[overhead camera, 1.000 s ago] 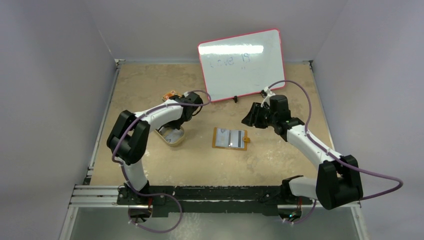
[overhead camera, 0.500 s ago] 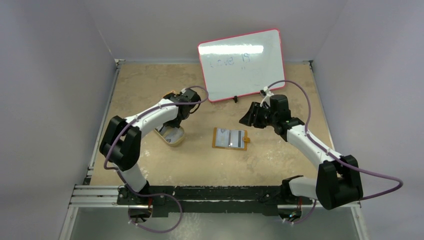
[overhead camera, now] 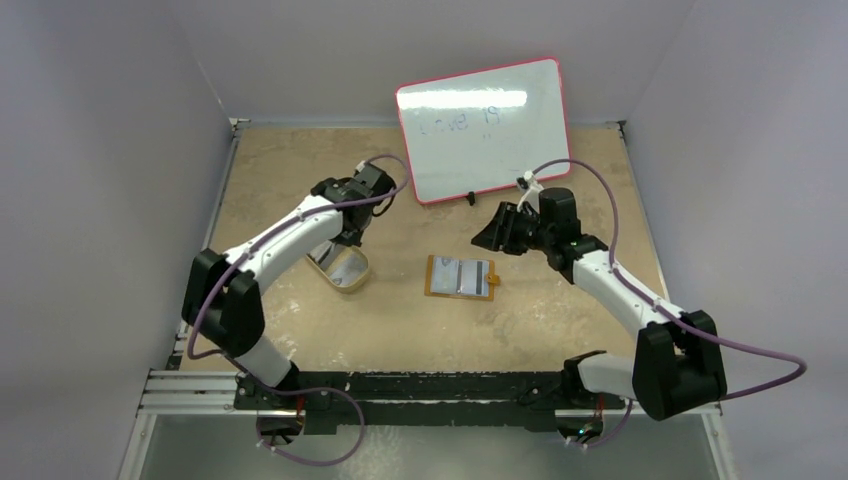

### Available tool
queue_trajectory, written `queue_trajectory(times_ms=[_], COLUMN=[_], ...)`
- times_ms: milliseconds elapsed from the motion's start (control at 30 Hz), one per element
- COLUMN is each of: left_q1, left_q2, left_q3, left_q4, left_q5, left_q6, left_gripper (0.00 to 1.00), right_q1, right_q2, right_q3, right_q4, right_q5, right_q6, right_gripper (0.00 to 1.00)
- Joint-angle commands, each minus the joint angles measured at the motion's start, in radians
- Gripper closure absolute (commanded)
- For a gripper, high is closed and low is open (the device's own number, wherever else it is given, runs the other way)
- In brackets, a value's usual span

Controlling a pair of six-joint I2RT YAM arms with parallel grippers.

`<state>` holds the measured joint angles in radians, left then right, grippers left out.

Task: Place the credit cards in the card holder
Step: Pick up the credit card from the storage box.

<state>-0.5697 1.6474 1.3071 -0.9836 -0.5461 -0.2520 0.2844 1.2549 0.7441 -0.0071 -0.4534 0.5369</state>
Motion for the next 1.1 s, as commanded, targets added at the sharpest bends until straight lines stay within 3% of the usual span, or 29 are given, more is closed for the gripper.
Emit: queue_trajectory(times_ms=[0, 233, 367, 567, 833, 1067], left_q1=[0.005, 0.006, 0.007, 0.007, 0.005, 0.006], left_q2=[-0.131, -0.299, -0.378, -0.458, -0.429, -0.43], left_q3=[0.063, -0.027, -0.137, -0.358, -0.532, -0.575], left_q4=[0.014, 0.252, 0.495, 0.926, 1.432, 1.486], left_q5=[0.13, 0.473, 0.722, 0.948, 1.132, 1.203], left_q6=[-0.072, -0.178, -0.301, -0.582, -0.9, -0.919], left_gripper=[1.0, 1.0, 1.0, 1.0, 1.0, 1.0], right_q1=[0.028, 0.056, 0.056, 0.056, 0.056, 0.056], right_q2=[-0.049, -0.064, -0.1, -0.153, -0.138, -0.106], right_q3=[-0.005, 0.0, -0.007, -0.021, -0.03, -0.02], right_q4=[0.124, 0.256, 0.331, 0.4, 0.523, 0.539], right_q5=[-0.096, -0.164, -0.193, -0.207, -0.309, -0.342], right_q6=[0.057, 0.101, 0.133, 0.16, 0.246, 0.254], right_gripper=[0.5, 0.51, 0.51, 0.6, 0.62, 0.62])
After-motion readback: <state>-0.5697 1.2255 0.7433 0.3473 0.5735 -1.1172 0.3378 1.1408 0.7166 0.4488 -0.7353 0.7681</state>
